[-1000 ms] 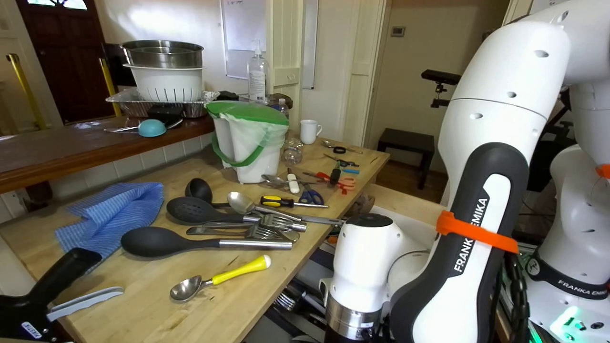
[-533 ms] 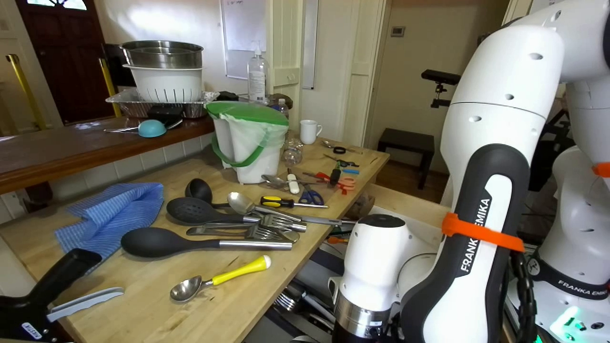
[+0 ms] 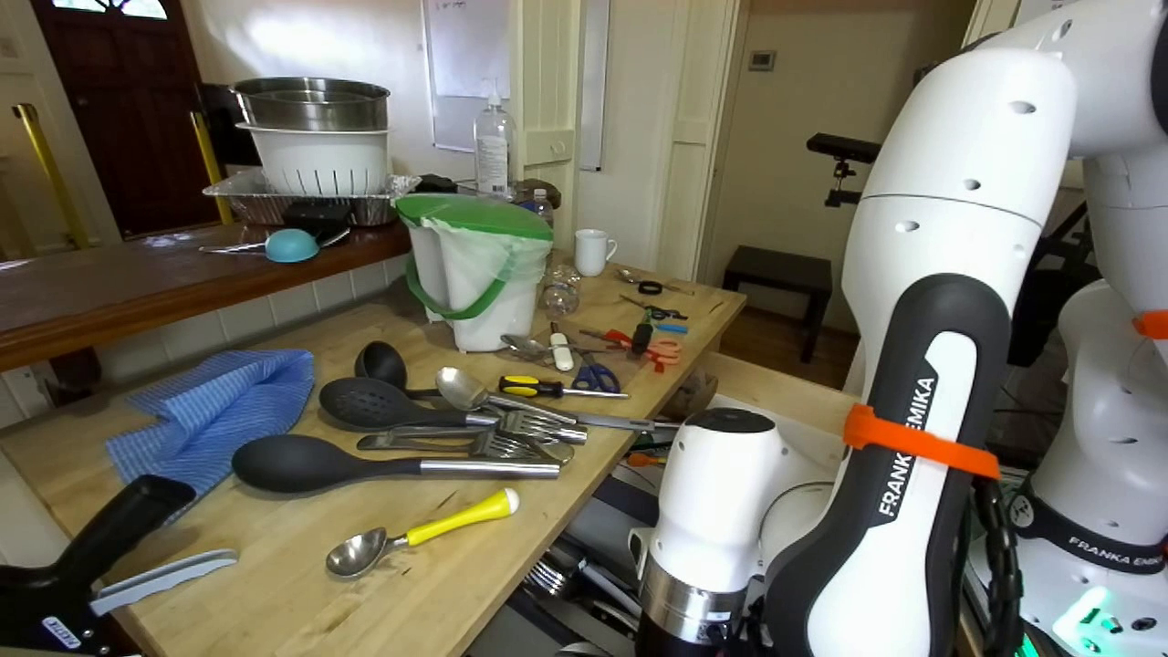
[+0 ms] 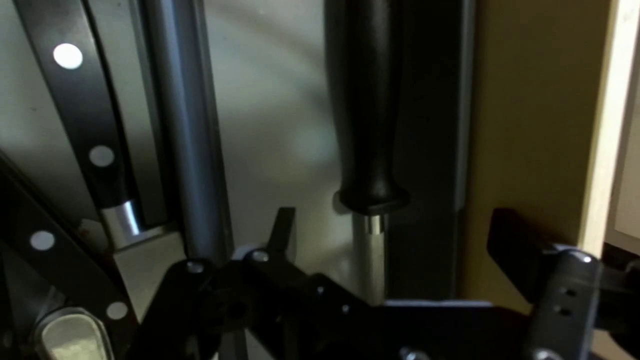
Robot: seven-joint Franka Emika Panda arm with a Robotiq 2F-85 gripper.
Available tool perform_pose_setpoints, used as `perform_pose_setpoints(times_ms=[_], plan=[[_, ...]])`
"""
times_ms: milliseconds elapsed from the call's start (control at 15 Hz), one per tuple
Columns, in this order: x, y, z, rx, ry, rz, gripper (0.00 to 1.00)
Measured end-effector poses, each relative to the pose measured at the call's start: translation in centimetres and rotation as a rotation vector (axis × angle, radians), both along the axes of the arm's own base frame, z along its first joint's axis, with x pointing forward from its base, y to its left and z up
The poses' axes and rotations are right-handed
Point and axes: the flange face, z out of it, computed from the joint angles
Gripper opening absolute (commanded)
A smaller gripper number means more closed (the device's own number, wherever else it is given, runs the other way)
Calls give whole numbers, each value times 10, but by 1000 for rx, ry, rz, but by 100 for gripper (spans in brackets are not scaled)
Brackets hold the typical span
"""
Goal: Remove the knife sharpener from the drawer
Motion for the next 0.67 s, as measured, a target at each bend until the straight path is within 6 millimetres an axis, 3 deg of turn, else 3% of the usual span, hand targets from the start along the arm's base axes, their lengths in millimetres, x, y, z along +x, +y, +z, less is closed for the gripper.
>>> perform_pose_setpoints(times_ms=[267,467,667], plan=[[6,-7,8,10,-10,-18,100],[6,-15,10,7,-4,-32,72],[2,-21,6,2,32,-41,75]])
